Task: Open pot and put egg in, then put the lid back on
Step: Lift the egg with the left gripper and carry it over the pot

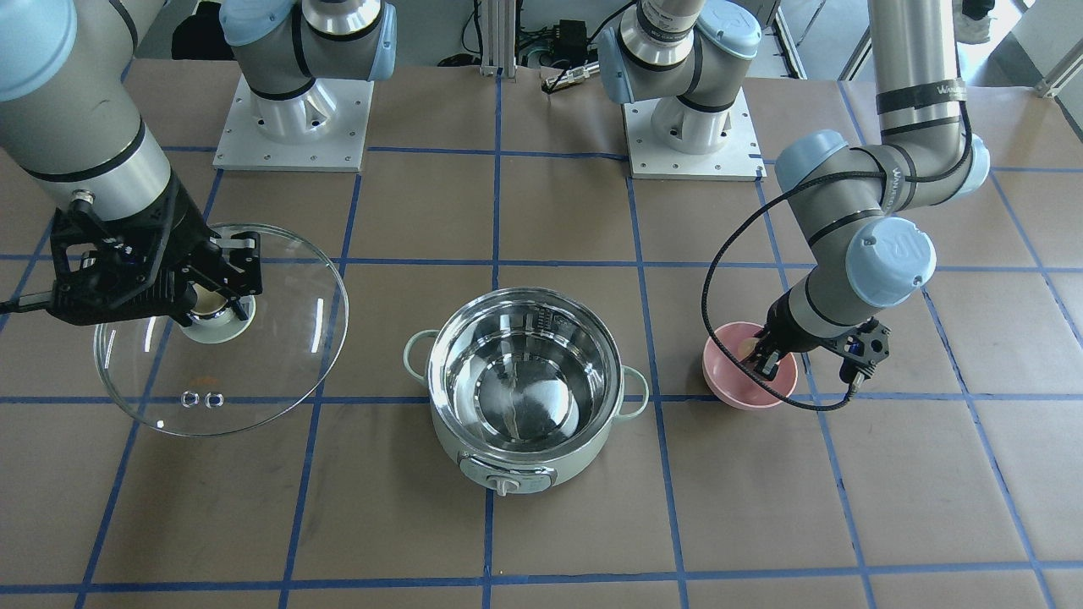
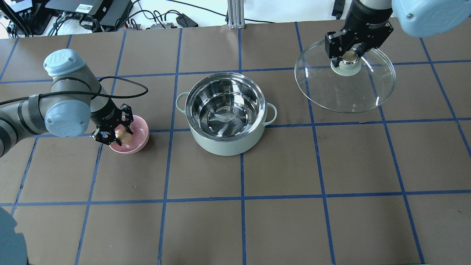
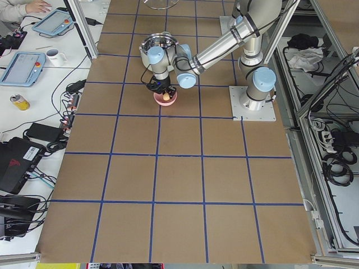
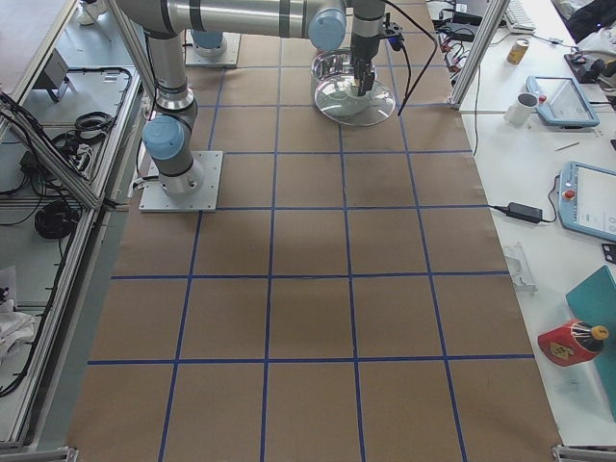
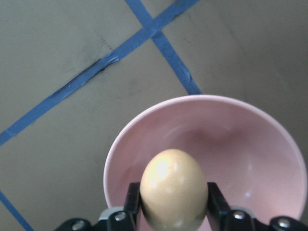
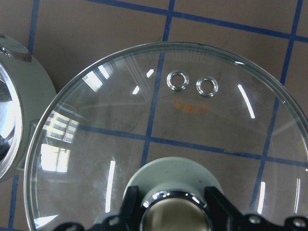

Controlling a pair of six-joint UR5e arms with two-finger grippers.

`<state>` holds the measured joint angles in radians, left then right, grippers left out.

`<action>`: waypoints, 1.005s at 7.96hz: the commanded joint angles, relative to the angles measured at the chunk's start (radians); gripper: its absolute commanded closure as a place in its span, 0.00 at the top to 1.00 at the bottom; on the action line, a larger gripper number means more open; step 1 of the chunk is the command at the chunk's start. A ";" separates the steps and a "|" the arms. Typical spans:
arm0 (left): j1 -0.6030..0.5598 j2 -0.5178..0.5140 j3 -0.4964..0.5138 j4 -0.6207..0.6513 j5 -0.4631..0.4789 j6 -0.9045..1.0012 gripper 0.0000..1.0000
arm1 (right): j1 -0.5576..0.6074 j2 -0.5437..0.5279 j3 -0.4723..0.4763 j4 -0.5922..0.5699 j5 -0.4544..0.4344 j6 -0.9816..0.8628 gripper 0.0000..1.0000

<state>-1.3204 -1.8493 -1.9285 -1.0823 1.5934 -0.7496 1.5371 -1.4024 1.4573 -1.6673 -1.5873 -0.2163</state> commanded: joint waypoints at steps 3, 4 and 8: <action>-0.089 0.116 0.270 -0.401 -0.004 -0.184 0.18 | 0.000 0.003 0.000 0.000 0.004 0.000 0.00; -0.158 0.116 0.275 -0.397 -0.019 -0.333 0.18 | 0.000 0.005 0.000 0.000 0.003 0.000 0.00; -0.390 0.067 0.342 -0.352 -0.139 -0.669 0.17 | 0.000 -0.003 0.000 0.004 0.000 0.000 0.00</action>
<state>-1.6311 -1.7531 -1.6028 -1.4703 1.4983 -1.3270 1.5370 -1.4008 1.4573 -1.6652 -1.5874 -0.2163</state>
